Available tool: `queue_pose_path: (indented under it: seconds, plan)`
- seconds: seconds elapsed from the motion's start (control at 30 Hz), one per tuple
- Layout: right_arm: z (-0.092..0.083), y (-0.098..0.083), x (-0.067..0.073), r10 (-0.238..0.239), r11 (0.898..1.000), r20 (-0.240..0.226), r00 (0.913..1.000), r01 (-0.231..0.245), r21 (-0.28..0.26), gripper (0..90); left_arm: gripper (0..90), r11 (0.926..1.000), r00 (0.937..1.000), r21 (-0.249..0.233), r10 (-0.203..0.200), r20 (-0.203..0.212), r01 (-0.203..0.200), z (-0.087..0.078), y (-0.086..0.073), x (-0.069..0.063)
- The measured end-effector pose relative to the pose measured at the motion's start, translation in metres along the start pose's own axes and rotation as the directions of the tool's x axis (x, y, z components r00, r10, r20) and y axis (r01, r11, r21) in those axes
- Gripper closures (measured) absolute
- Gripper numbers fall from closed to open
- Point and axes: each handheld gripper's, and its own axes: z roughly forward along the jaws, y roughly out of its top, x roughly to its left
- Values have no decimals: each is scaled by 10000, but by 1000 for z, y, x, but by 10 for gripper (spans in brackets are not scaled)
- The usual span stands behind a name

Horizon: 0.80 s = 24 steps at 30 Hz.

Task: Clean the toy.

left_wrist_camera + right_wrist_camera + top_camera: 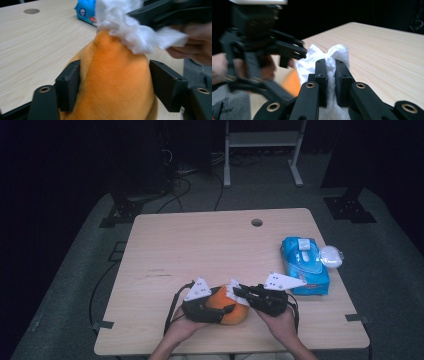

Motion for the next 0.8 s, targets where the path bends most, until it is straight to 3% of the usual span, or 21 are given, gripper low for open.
queue_pose_path:
  seconds: [0.1, 0.17, 0.33, 0.43, 0.47, 0.6, 0.67, 0.7, 0.73, 0.8]
  plan:
    - [-1, -5, -9, 255, 9995, 346, 9991, -262, 188, 816, 180, 9967, 9971, -299, -751, 137, 755, -7, -1, 14]
    - [0, -8, -13, 514, 9985, 263, 9983, -519, 174, 816, 143, 9943, 9943, -177, -1044, 216, 1047, -5, -4, 18]
    - [-2, 1, -3, 237, 9997, 17, 9997, -237, -79, 816, 277, 9974, 9974, -236, -687, -214, 682, 2, -2, 7]
    - [-4, 8, 7, -97, 9996, -110, 9999, 94, -279, 816, 282, 9994, 9992, -124, -320, -221, 318, 5, 0, -1]
    - [-4, 8, 7, -206, 9996, -5, 9998, 206, -196, 816, 270, 9993, 9993, -124, -347, -165, 345, 4, 1, -1]
    - [-3, -3, -6, 122, 9998, 275, 9995, -126, 143, 816, 157, 9957, 9965, -403, -832, 66, 834, -4, -2, 10]
    - [-3, -6, -10, 442, 9989, 255, 9987, -446, 135, 816, 89, 9946, 9946, -184, -1022, -184, 1019, -5, -5, 16]
    - [-3, -6, -11, 403, 9990, 290, 9988, -408, 166, 816, 90, 9903, 9903, -111, -1387, 73, 1388, -3, -8, 20]
    - [-2, -4, -11, 308, 9993, 321, 9990, -314, 193, 816, 129, 9886, 9885, -148, -1498, 192, 1500, -2, -9, 21]
    - [-3, -2, -8, 200, 9997, 406, 9990, -207, 163, 817, 224, 9922, 9923, -151, -1236, 43, 1236, -2, -7, 18]
